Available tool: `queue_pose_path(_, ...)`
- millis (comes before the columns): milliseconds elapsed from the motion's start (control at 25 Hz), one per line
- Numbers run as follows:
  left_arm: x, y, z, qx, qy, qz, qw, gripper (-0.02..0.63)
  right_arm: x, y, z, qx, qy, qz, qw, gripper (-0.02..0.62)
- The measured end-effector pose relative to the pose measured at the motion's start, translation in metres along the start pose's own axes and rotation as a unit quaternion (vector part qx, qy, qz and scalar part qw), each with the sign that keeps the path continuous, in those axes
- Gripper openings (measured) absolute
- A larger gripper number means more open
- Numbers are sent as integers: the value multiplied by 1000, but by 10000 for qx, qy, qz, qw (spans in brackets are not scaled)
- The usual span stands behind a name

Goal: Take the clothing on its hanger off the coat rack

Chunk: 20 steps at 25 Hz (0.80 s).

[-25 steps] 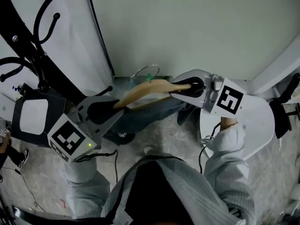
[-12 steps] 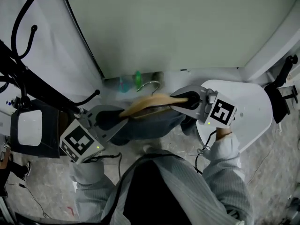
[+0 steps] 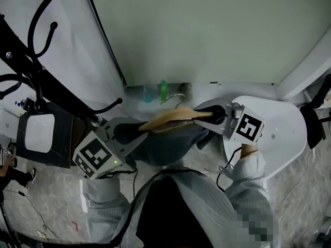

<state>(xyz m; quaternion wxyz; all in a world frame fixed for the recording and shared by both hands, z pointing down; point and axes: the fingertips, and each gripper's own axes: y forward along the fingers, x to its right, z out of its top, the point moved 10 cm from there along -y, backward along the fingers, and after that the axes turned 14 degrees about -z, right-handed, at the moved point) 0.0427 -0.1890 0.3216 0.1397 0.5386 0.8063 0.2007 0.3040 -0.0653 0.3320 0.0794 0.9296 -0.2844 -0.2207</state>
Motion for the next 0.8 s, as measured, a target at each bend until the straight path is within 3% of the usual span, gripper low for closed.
queue_pose_path(800,-9,2,3,13,-126,177,9998,72,21,9,-1,-19,-15,249,9997,67)
